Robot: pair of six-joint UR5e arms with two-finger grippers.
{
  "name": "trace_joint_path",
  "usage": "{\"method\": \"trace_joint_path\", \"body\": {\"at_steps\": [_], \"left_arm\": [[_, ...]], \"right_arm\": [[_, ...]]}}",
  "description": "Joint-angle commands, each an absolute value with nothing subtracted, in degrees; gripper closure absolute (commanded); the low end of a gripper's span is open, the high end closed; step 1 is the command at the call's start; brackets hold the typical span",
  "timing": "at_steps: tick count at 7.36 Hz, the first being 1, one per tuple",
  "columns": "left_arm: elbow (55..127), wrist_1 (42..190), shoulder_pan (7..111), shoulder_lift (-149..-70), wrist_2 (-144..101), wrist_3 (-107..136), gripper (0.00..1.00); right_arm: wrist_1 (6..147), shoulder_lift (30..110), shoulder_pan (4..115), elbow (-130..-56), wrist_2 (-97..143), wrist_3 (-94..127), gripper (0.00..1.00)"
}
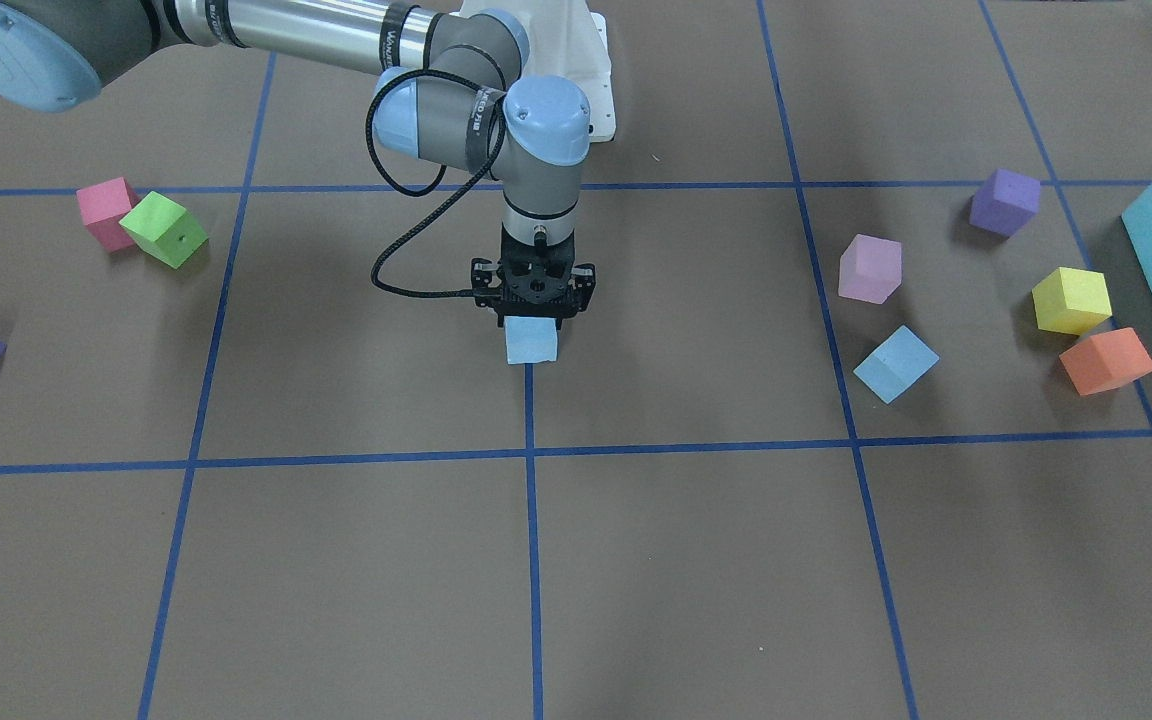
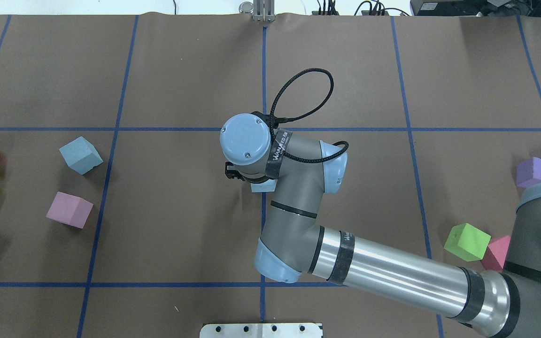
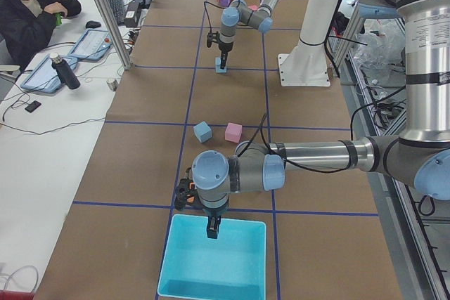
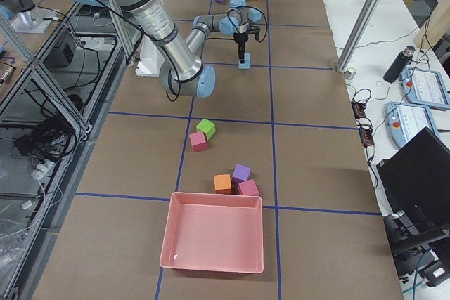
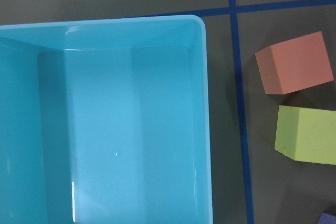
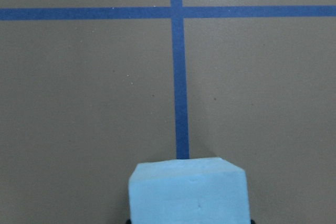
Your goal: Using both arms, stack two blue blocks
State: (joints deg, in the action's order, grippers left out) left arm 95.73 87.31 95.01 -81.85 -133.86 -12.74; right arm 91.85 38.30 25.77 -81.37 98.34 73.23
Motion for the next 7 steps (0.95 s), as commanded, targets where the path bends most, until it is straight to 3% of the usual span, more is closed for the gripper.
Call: {"method": "trace_joint_path", "body": {"at_steps": [1,5,7], "left_arm": [[96.1,87.2,95.0,-82.3,-133.9,-12.7,0.02],[104.2,87.1,95.0,-84.2,-133.0,-12.2,0.02],[104.1,91.5,94.9,-92.6,-132.8,-12.1,0.02]], "right_arm": [[95.7,37.3,32.6,-86.2,103.1,69.5,0.00],[102.2,40.2,50.6,-91.6,116.2,48.7,0.00],[101.5,47.9,58.5,-93.8,120.6,34.1,0.00]]}}
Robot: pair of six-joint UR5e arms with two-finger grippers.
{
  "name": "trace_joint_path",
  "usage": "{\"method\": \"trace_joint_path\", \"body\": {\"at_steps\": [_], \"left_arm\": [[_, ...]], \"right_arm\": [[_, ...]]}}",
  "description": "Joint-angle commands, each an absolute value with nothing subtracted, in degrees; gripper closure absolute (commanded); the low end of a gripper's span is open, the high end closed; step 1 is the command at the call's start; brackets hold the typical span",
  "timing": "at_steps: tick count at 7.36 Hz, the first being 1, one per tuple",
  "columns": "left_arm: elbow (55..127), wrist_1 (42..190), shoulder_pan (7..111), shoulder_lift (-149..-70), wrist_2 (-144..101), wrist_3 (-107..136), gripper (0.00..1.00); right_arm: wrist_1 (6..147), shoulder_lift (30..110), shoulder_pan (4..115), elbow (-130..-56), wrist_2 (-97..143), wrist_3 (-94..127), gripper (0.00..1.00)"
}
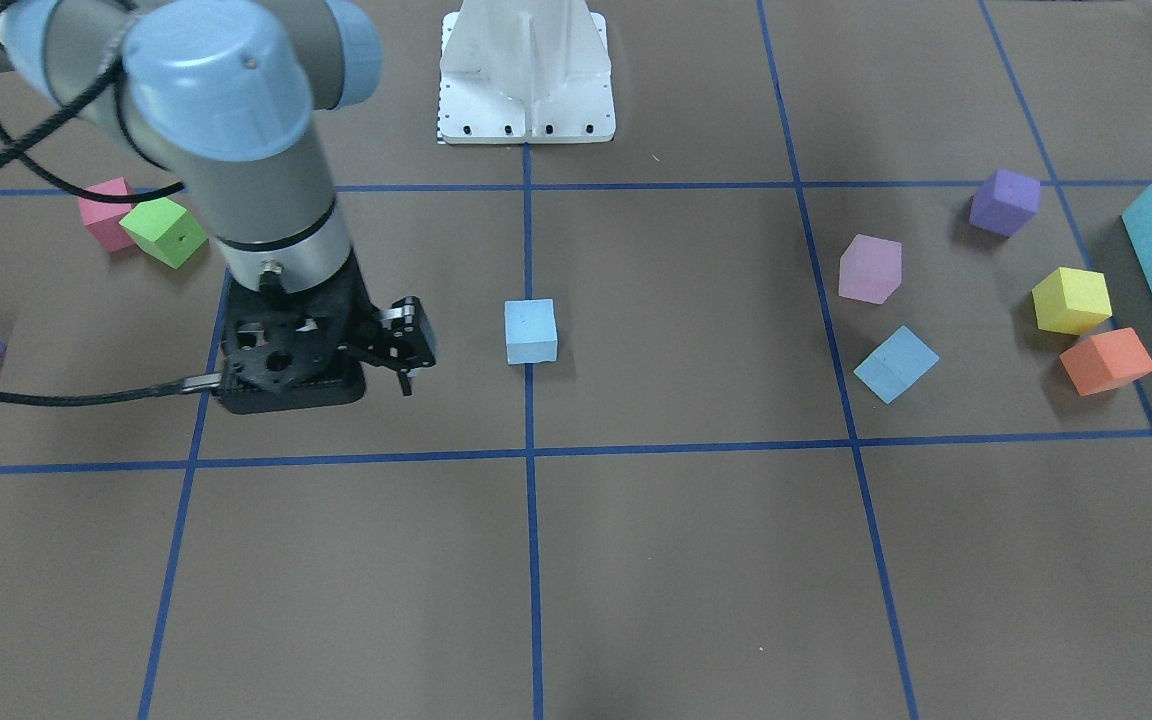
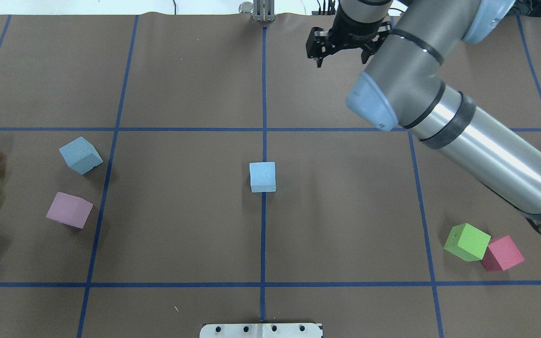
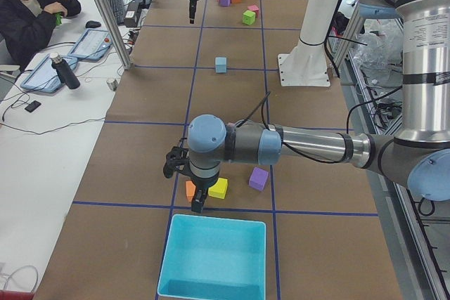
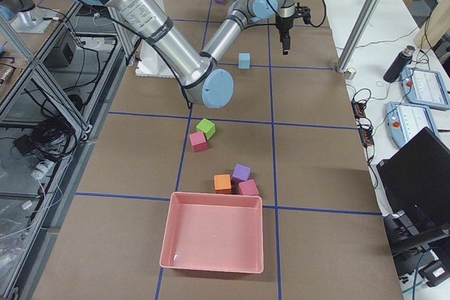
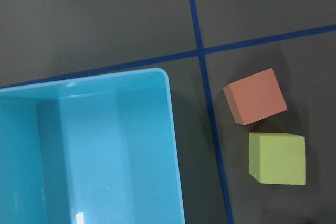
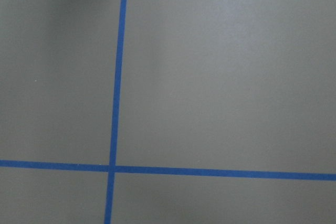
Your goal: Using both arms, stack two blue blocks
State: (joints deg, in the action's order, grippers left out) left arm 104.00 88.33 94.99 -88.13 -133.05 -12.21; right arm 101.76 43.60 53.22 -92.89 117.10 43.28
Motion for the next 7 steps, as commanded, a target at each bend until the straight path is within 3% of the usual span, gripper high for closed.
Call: {"method": "trace_joint_path", "body": {"at_steps": [1,3,5,7], "left_arm": [[101.6,96.8,94.6,-94.6,-133.2,-11.9,0.02],[100.7,96.8,92.5,-97.8,-135.1,-4.6,0.02],[103.0,99.2,89.7,-94.9,-138.0,0.8,0.01],[104.3,101.8,83.8,-95.1,-140.4,28.5,0.02]], "right_arm": [[101.5,50.9,62.7,-93.8,123.1,27.2,0.00],[100.8,59.2,71.0,-93.6,128.2,12.6,0.00],[101.0,68.2,79.0,-94.0,130.2,-0.8,0.00],[100.8,77.2,83.4,-94.0,129.6,-9.6,0.00]]}}
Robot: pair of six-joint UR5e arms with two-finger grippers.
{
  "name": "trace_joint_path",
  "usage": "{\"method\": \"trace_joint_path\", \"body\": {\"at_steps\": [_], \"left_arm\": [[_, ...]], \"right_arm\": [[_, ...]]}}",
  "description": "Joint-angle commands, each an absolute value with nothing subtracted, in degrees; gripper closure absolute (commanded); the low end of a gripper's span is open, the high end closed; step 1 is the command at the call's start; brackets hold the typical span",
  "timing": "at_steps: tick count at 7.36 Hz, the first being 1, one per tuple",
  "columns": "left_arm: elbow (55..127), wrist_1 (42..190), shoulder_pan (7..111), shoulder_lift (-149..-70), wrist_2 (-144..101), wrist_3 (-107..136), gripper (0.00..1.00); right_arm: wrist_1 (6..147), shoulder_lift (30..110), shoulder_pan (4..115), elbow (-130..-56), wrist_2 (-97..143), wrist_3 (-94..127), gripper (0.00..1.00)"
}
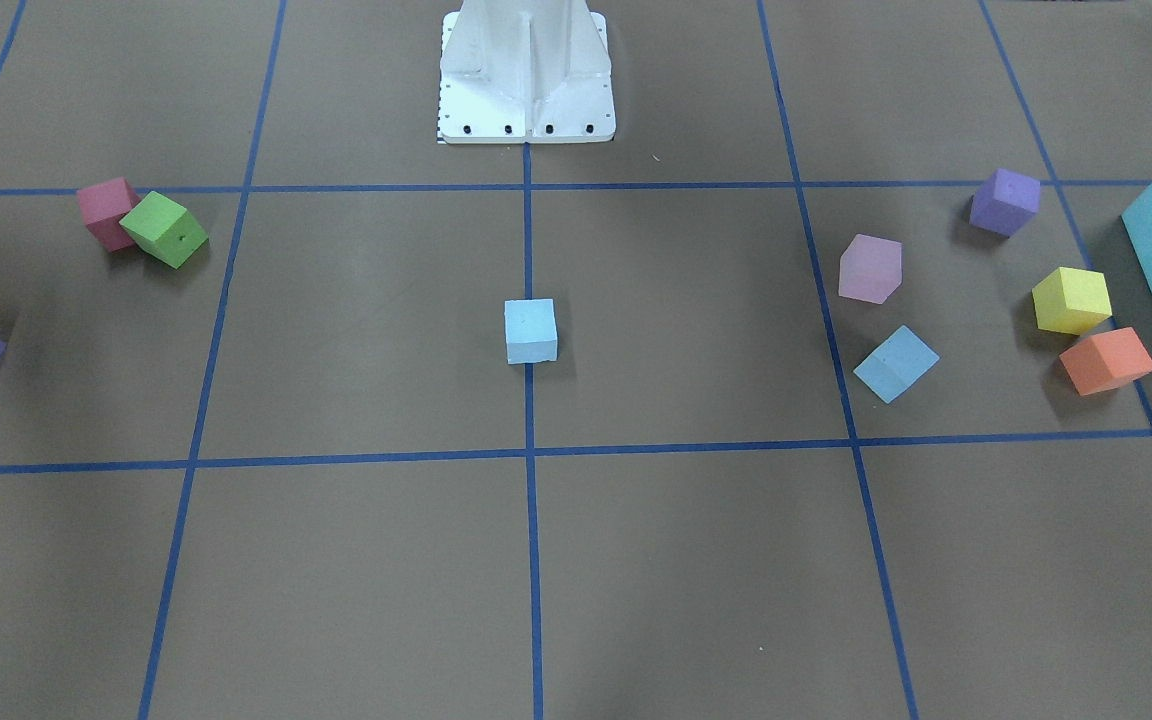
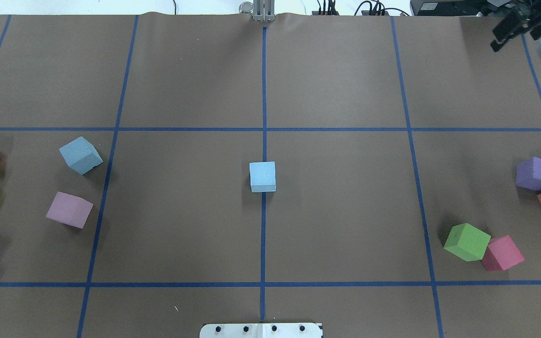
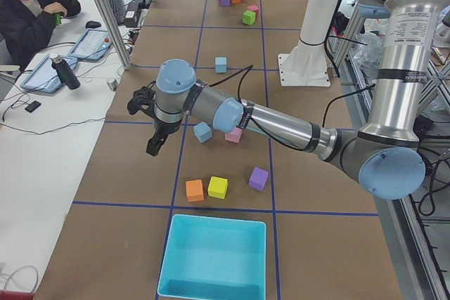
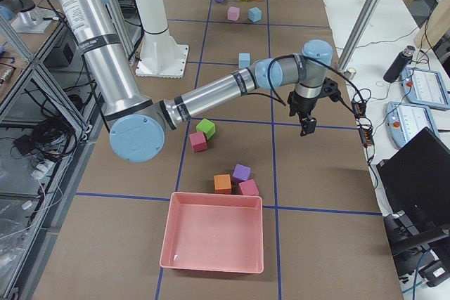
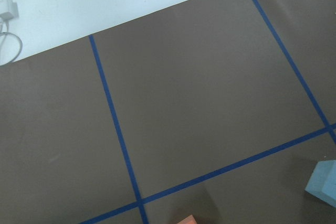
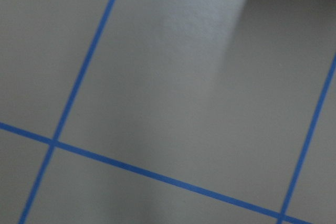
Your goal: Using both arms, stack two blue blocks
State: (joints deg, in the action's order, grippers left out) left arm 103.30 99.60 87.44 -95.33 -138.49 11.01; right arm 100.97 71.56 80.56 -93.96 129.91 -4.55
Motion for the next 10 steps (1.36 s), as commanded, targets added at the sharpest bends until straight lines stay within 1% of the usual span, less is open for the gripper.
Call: {"method": "trace_joint_path", "body": {"at_steps": [1,2,4,7,9,10], "left_arm": [[104.2,108.5,79.5,-94.2,-139.6,41.1,0.02],[104.2,110.5,76.5,-94.0,-138.8,47.6,0.02],[103.9,110.4,72.5,-94.0,-136.1,51.8,0.02],[101.9,110.7,60.8,-94.9,-126.8,61.5,0.02],[100.4,110.7,55.3,-97.8,-123.0,68.5,0.02],[98.4,110.7,52.8,-100.1,-121.1,71.5,0.02]], "right_arm": [[100.7,79.5,84.1,-94.0,129.6,-12.2,0.00],[100.6,80.4,84.7,-94.0,129.6,-13.7,0.00],[97.1,83.3,84.8,-93.3,129.5,-13.2,0.00],[97.2,86.1,85.0,-93.5,128.8,-13.0,0.00],[97.4,86.6,85.0,-93.3,126.3,-13.0,0.00],[97.8,86.5,85.0,-93.3,125.3,-13.0,0.00]]}}
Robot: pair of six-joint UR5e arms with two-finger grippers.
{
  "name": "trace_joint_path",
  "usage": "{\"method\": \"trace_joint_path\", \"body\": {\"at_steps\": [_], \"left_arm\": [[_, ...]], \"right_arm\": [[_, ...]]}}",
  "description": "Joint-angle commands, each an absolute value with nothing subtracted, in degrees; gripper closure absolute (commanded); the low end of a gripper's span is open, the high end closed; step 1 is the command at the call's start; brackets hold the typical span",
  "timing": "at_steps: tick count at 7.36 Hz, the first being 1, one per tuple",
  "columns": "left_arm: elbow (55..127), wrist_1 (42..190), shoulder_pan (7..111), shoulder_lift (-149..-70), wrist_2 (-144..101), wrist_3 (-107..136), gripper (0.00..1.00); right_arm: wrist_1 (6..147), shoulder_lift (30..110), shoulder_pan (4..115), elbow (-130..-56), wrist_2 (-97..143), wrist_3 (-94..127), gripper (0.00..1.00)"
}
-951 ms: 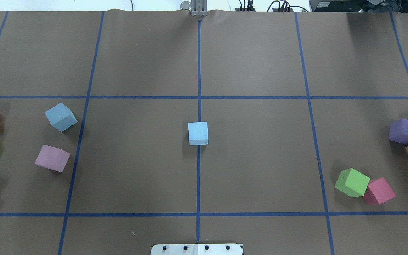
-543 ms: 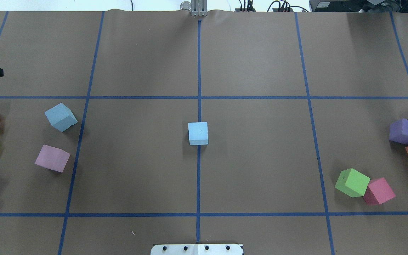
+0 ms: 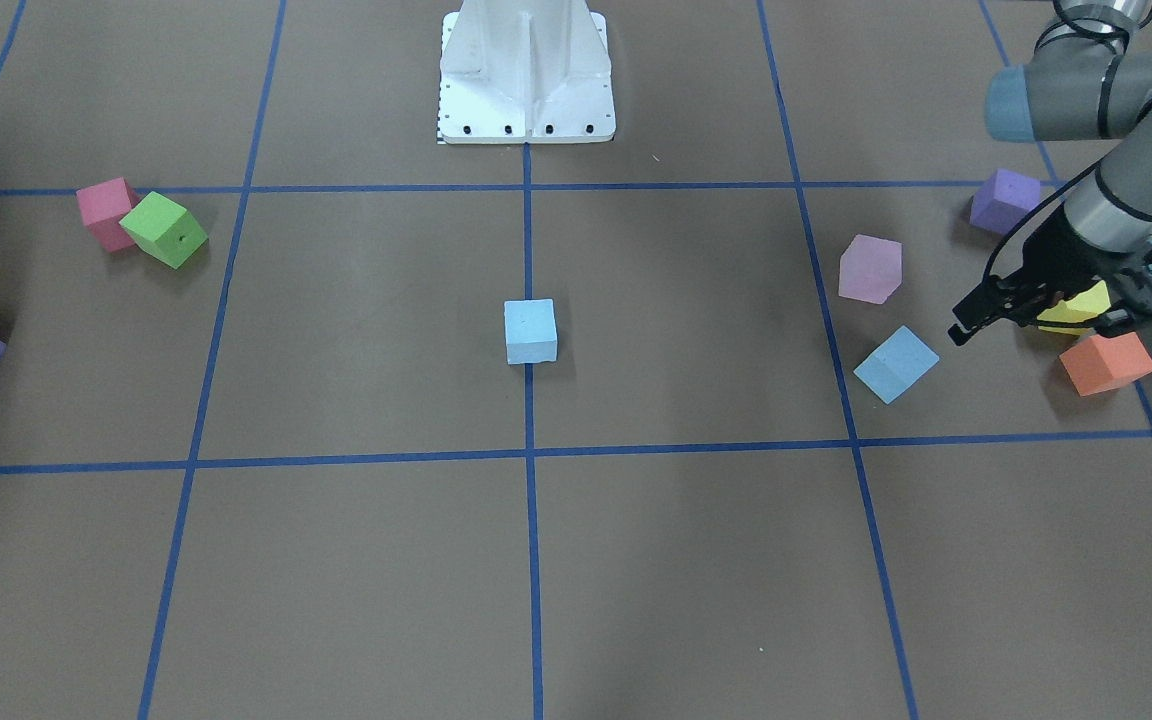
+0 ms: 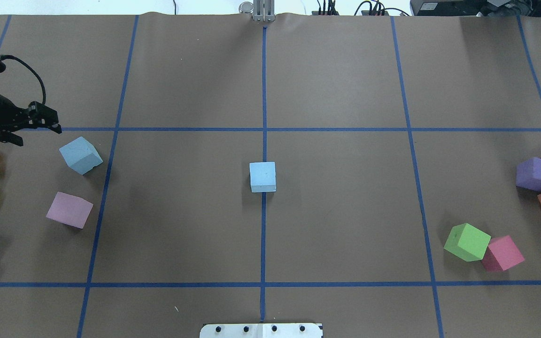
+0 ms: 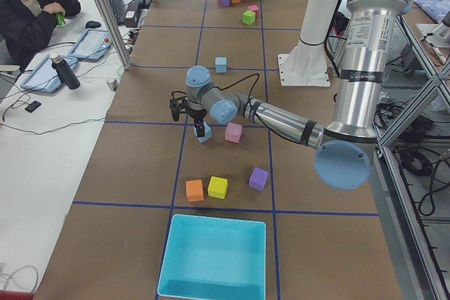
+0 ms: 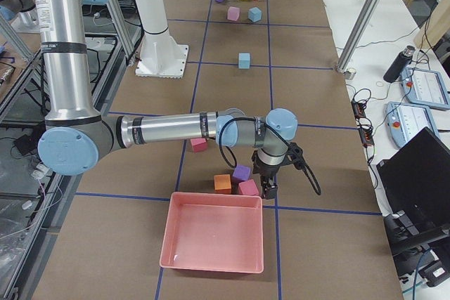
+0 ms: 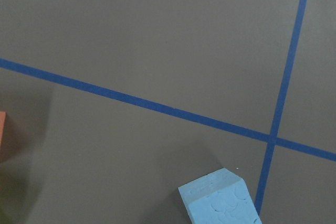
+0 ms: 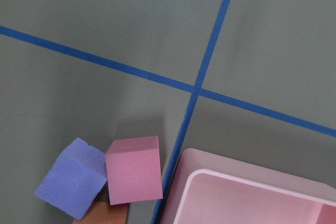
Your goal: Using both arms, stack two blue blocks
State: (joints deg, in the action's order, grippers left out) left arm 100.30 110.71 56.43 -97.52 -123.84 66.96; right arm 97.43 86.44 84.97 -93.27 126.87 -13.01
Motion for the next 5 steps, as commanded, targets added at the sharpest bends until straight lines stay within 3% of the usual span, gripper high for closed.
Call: {"method": "trace_joint_path", "body": {"at_steps": [1,5], "left_arm": [[97.2,110.7,52.5,-101.4,-121.0,72.5,0.02],[95.1,110.3,50.4,-101.2,-119.7,73.5,0.02]], "right_arm": [[98.3,86.4,84.9,-93.3,125.2,-13.0,0.00],[98.5,86.5,84.9,-93.5,125.2,-13.0,0.00]]}}
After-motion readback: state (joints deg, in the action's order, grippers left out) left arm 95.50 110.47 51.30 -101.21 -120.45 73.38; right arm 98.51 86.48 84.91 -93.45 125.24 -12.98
